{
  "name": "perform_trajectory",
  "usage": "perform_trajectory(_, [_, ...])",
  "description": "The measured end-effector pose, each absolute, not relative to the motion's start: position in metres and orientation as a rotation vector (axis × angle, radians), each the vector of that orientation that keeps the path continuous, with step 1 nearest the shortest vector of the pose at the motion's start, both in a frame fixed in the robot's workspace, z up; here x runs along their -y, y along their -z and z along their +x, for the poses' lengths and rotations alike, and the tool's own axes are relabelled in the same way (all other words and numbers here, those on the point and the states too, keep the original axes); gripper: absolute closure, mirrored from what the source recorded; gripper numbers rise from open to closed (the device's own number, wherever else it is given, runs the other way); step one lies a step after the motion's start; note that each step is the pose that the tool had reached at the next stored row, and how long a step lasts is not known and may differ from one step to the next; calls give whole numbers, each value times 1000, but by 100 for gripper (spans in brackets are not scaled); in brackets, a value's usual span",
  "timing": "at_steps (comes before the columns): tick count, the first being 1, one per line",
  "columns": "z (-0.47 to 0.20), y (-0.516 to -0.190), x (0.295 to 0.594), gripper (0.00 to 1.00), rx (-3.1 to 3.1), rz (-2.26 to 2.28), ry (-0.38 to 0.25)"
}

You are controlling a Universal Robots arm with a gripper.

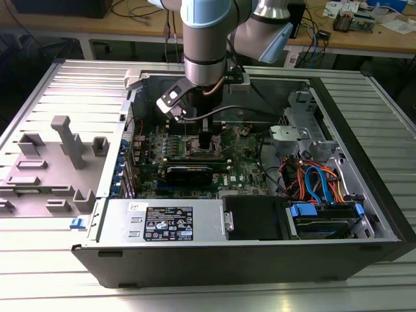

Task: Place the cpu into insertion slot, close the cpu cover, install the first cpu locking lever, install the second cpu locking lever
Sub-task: 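Place the cpu into insertion slot, then close the cpu cover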

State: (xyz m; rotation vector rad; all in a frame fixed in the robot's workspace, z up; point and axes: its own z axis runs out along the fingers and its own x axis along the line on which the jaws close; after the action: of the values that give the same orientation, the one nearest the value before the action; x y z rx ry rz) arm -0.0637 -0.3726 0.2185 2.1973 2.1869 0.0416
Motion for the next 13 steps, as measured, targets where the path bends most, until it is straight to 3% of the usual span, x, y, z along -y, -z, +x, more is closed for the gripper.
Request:
perform_trajectory(1, [-64, -220, 373, 54, -2188, 2198, -40])
perform_trajectory(7, [-63, -221, 373, 89, -2190, 2201, -34])
perform_trajectory(13, [-63, -221, 373, 89, -2191, 2201, -34])
